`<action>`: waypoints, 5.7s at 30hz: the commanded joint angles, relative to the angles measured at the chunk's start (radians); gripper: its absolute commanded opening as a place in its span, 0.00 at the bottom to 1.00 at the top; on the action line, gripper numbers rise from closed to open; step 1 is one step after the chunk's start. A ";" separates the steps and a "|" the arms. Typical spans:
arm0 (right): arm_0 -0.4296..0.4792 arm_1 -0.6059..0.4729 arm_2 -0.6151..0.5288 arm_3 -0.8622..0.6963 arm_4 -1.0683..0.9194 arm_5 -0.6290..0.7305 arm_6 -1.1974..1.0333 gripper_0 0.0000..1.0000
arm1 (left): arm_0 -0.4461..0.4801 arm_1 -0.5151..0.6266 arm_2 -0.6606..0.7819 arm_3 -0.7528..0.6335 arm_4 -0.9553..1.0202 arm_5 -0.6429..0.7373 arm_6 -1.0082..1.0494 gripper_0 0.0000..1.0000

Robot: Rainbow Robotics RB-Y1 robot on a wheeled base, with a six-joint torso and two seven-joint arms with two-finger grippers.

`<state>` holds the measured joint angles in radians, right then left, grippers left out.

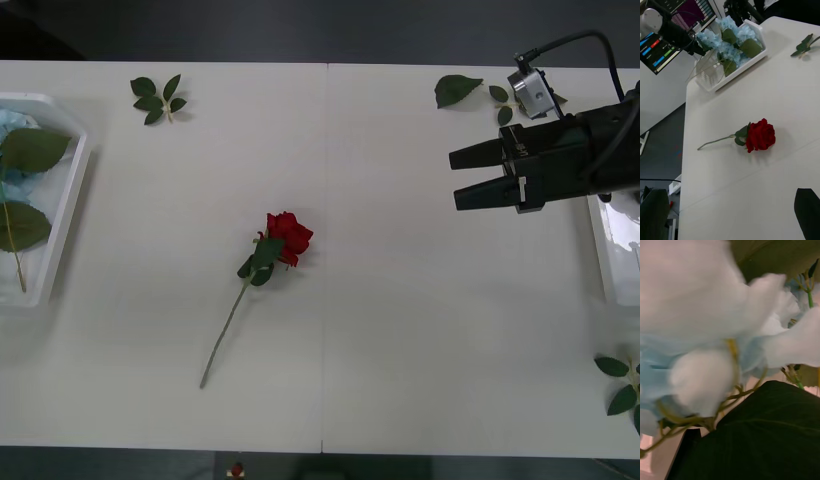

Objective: Put the red flowers into the right box and the blue flowers into the left box

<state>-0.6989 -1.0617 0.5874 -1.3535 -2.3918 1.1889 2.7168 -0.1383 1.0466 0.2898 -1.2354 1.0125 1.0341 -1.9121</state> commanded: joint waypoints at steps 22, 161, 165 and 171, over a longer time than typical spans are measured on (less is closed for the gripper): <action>-0.014 -0.037 -0.012 -0.027 0.014 0.041 -0.012 0.96 | -0.158 0.013 0.204 -0.274 0.304 0.629 0.222 1.00; 0.429 0.488 -0.388 -0.073 0.146 0.038 -0.012 0.96 | -0.270 -0.907 -0.328 -0.581 0.049 -0.309 0.226 0.00; 0.412 0.548 -0.436 -0.073 0.235 0.024 -0.012 0.97 | -0.268 -0.939 -0.362 -0.573 0.021 -0.309 0.228 0.00; 0.374 0.592 -0.449 -0.073 0.341 -0.019 -0.012 0.96 | -0.267 -0.996 -0.394 -0.558 -0.032 -0.309 0.229 0.00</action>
<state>-0.2885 -0.4720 0.1333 -1.4088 -2.0743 1.1844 2.7168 -0.3701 0.0779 -0.0994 -1.7843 1.0004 0.7325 -1.6726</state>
